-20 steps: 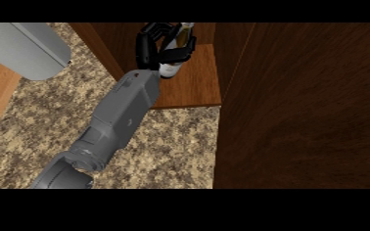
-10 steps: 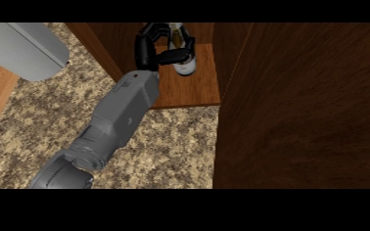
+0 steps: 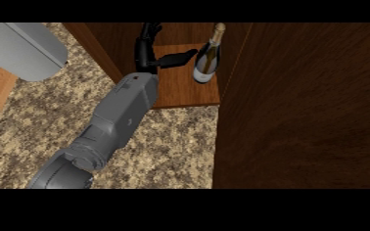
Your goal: Pick up the wine, place it into the cabinet and close the cabinet
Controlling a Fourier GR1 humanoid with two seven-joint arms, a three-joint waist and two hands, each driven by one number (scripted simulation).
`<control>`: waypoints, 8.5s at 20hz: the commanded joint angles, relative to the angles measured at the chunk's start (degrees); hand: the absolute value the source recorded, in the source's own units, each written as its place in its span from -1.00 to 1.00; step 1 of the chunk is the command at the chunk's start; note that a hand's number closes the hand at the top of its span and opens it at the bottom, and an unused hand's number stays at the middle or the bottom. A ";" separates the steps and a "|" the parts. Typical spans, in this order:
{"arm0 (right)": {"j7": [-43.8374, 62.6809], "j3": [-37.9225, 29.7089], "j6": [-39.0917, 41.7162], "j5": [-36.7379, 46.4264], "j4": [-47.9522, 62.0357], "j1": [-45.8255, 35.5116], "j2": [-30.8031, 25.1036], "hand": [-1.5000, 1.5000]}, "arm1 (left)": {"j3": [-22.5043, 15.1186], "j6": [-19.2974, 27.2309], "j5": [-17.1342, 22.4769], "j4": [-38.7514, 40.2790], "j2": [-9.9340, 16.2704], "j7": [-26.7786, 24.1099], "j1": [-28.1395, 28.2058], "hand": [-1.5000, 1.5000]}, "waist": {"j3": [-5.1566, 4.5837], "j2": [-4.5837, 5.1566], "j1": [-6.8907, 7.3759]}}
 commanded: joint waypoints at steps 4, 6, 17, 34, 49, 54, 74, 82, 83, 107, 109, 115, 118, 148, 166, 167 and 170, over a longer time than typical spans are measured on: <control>3.49 -0.56 0.11 -4.86 -4.69 1.06 -0.97 -1.00 | -0.80 2.11 -1.90 2.45 1.47 -0.21 1.56 -1.00 | -0.22 0.34 -0.36; 0.04 -0.74 0.73 -3.23 -2.34 2.20 -0.33 -1.00 | -0.54 1.04 -1.92 2.09 2.58 -1.66 2.90 -1.00 | -0.20 0.52 -0.30; 1.15 -0.58 0.19 -3.47 -2.99 0.75 -0.21 -1.00 | 1.70 -0.54 -1.00 0.81 1.78 -3.65 3.31 -1.00 | -0.24 0.36 -0.02; 0.95 1.89 -0.64 -1.97 -3.34 1.43 0.39 -1.00 | 0.14 -8.04 -2.00 0.94 -0.20 -6.71 5.30 -1.00 | -0.23 0.05 0.01; 3.92 0.37 -2.06 -3.77 -2.82 -1.55 -1.19 -1.00 | -6.68 -11.19 8.59 -4.63 -0.20 -6.26 8.88 -1.00 | -0.18 -1.03 -0.33; 2.21 1.03 -2.18 -1.92 0.49 -2.64 -0.39 -1.00 | -15.25 -9.06 13.71 -12.84 -0.19 -4.93 15.37 -1.00 | -0.17 -1.30 0.58; 1.81 -2.79 -2.96 -2.83 -3.44 0.86 -1.86 -1.00 | -43.54 17.19 12.65 -69.22 3.86 6.64 42.65 -1.00 | -0.13 -1.35 4.30; 4.67 -2.22 -3.06 -3.48 -7.52 2.79 -2.22 -1.00 | -49.64 26.89 4.98 -85.35 7.84 10.35 55.64 -1.00 | -0.14 -1.33 4.12; 1.18 -3.05 -1.64 -3.79 -4.52 3.93 -2.09 -1.00 | -48.64 23.81 4.73 -84.23 7.88 6.44 59.20 -1.00 | -0.15 -1.23 4.09; 8.79 9.01 4.42 -10.68 -5.41 9.57 -0.28 1.00 | -41.35 8.10 8.38 -114.22 34.39 10.75 77.64 -1.00 | -0.18 -1.37 4.09; 9.20 11.47 4.63 -11.07 -5.33 12.67 0.52 1.00 | -42.84 6.05 7.47 -113.13 34.00 6.19 81.79 -1.00 | -0.20 -1.43 4.23; 12.13 22.80 2.93 -6.86 -8.94 14.76 0.92 1.00 | -34.15 4.77 11.89 -115.86 35.99 8.16 82.64 -1.00 | -0.23 -1.41 3.91; 10.56 25.57 6.63 -4.69 -8.30 12.41 -0.33 1.00 | -28.30 1.03 15.41 -118.13 40.11 8.48 85.16 -1.00 | -0.22 -1.45 4.25; 13.31 51.60 -31.21 18.77 5.85 -19.00 0.55 1.00 | -11.01 -18.44 26.61 -110.29 43.06 13.03 88.03 -1.00 | -0.37 -1.30 4.26; 4.73 31.73 -42.77 -5.60 39.17 -57.82 0.86 1.00 | -10.48 -14.68 25.96 -110.83 39.94 18.55 82.19 -1.00 | -0.24 -0.98 5.84; 2.40 29.01 -39.91 -7.02 43.86 -59.75 0.88 1.00 | -10.69 -14.33 26.22 -110.95 39.98 19.29 81.42 -1.00 | -0.24 -0.77 6.14; 0.17 29.52 -38.18 -1.11 50.60 -63.11 0.91 1.00 | -9.73 -17.77 25.24 -108.94 39.76 17.55 83.13 -1.00 | -0.28 -0.96 5.67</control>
